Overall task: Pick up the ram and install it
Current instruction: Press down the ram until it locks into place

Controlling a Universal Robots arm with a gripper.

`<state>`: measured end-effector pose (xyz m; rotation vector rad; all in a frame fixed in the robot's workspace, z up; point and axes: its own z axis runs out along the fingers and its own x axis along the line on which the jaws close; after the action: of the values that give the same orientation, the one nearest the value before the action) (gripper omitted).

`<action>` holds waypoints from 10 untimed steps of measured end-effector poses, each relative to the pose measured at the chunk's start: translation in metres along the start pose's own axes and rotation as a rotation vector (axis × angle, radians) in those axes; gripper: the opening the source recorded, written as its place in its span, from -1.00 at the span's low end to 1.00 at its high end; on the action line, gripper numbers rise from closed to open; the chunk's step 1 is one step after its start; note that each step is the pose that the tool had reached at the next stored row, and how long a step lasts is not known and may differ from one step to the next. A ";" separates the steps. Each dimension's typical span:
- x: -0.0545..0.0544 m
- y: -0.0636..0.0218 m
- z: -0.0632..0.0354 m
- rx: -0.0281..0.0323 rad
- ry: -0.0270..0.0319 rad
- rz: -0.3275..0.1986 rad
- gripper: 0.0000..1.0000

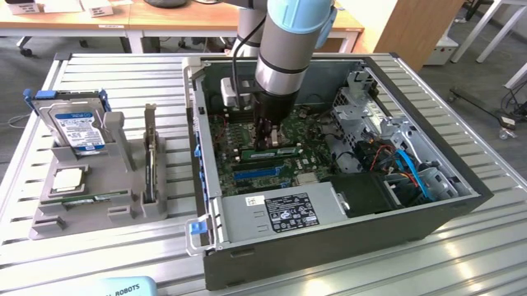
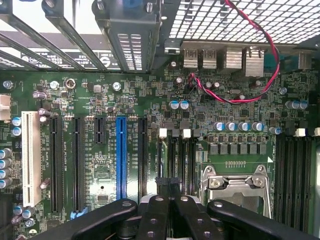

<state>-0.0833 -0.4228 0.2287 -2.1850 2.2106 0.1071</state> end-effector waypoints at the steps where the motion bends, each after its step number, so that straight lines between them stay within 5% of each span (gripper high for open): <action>1: 0.000 0.0000 0.0000 0.0000 0.0001 0.000 -0.80; 10: 0.000 0.0000 0.0013 0.0000 0.0000 0.000 -0.80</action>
<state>-0.0833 -0.4228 0.2275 -2.1850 2.2106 0.1071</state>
